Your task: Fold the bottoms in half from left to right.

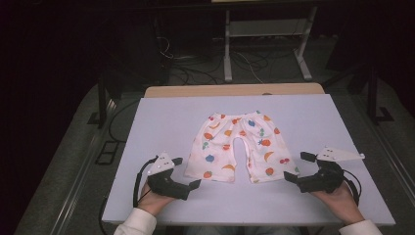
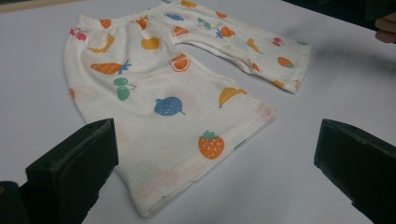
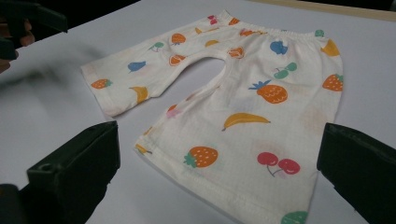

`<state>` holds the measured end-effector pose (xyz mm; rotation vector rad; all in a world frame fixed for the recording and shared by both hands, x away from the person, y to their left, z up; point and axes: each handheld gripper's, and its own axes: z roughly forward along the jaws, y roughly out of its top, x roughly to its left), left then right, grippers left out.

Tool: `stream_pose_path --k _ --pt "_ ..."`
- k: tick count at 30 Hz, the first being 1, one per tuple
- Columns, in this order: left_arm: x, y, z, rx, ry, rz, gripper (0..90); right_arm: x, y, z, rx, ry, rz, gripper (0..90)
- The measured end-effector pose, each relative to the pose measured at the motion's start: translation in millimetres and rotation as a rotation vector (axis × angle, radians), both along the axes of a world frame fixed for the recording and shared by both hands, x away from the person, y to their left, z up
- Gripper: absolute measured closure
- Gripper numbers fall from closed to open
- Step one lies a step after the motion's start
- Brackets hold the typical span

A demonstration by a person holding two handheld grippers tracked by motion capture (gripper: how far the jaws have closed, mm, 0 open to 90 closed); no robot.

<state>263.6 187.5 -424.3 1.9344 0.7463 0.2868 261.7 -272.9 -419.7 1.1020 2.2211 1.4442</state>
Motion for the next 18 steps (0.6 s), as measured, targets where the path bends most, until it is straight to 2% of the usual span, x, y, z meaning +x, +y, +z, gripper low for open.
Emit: stream_pose_path --k 18 --pt "0.5 -0.1 -1.0 0.003 0.001 0.019 0.0 16.2 15.3 19.7 -0.006 -0.002 0.026 0.0"
